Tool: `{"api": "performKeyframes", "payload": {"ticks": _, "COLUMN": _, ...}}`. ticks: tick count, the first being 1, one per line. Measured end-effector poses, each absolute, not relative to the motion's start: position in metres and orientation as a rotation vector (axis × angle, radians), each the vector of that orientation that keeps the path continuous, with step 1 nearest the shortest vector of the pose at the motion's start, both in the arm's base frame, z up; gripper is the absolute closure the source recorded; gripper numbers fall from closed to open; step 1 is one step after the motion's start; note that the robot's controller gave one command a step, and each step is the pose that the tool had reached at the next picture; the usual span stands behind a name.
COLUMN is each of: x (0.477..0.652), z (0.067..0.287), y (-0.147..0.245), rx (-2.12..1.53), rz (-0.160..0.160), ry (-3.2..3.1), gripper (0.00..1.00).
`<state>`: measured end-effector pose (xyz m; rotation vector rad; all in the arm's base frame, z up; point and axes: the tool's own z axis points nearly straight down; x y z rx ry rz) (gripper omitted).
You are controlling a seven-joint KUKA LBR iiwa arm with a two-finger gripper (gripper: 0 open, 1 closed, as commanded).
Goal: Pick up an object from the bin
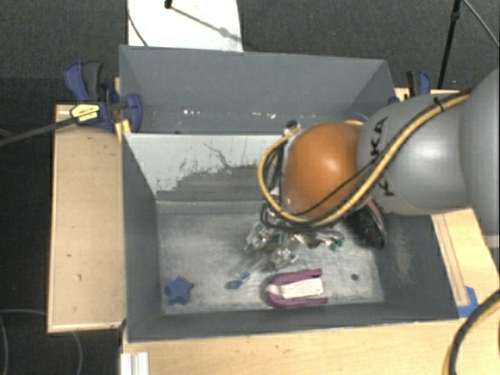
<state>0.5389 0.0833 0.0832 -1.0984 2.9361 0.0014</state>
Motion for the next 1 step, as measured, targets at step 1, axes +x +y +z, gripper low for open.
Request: {"api": "performKeyframes", "payload": {"ticks": 1, "x": 0.5389, "z": 0.3037, "y": 0.0881, "rx": -1.184, "rz": -0.003, "ry": 2.897, "gripper": 1.00}}
